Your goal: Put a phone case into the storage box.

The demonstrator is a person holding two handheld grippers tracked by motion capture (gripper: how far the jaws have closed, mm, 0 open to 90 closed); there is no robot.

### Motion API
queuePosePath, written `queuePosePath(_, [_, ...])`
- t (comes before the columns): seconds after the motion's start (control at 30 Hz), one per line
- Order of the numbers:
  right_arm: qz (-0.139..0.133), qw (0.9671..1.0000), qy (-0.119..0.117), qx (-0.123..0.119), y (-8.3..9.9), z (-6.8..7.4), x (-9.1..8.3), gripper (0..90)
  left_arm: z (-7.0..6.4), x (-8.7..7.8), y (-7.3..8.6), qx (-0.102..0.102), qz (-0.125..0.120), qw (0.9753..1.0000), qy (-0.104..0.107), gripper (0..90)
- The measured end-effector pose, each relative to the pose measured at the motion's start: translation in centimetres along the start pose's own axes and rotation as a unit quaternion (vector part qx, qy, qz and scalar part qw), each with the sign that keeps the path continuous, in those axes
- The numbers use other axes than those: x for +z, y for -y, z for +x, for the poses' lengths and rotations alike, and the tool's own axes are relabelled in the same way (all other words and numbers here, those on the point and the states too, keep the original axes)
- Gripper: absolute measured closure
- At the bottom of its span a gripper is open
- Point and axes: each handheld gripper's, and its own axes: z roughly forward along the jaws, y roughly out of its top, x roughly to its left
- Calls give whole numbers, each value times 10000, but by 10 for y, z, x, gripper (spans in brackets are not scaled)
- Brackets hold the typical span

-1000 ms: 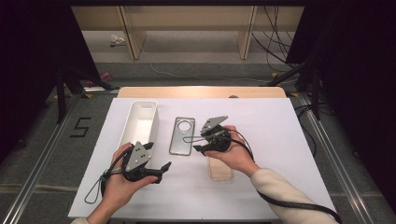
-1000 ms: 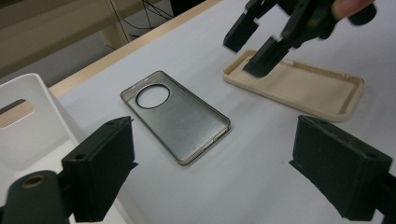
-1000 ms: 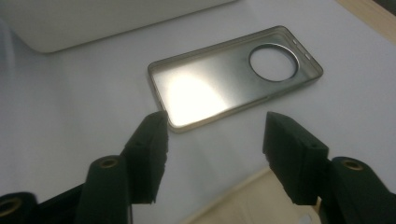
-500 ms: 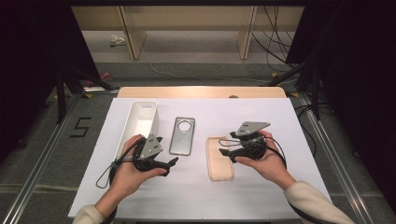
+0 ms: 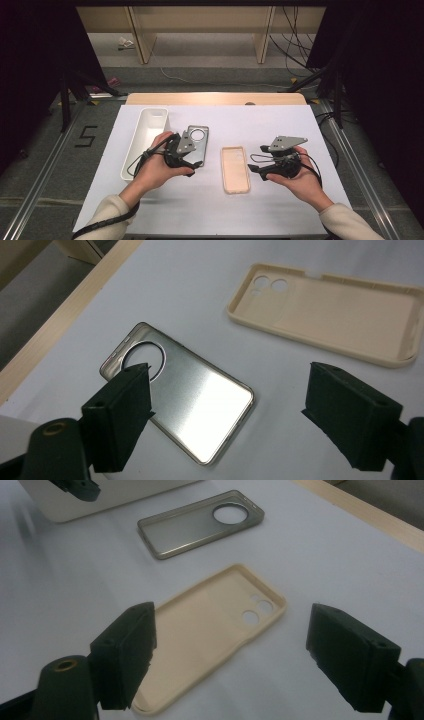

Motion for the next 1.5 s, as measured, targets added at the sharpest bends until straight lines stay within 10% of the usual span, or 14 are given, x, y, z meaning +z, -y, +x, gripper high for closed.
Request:
queuePosePath(0.13, [6,10000,8,19,2,0,-1,212,3,10,-8,475,456,9978,15,227])
queuePosePath(0.43, [41,10000,-5,13,3,0,1,216,4,29,-23,1271,1205,9844,187,263])
queuePosePath(0.77, [44,10000,2,34,4,-1,1,217,-1,53,-22,2174,2110,9529,133,293])
queuePosePath(1.0, [48,10000,-4,44,4,-1,2,218,-5,68,-16,2403,2380,9409,147,309])
queuePosePath(1.1, [50,10000,-4,42,4,-1,2,218,-6,72,-16,2637,2602,9288,105,317])
queuePosePath(1.33, [37,10000,-9,37,3,-1,2,220,-8,80,-15,2836,2716,9196,56,328])
queuePosePath(1.5, [37,10000,-13,32,3,0,2,220,-7,84,-14,2875,2729,9181,76,331])
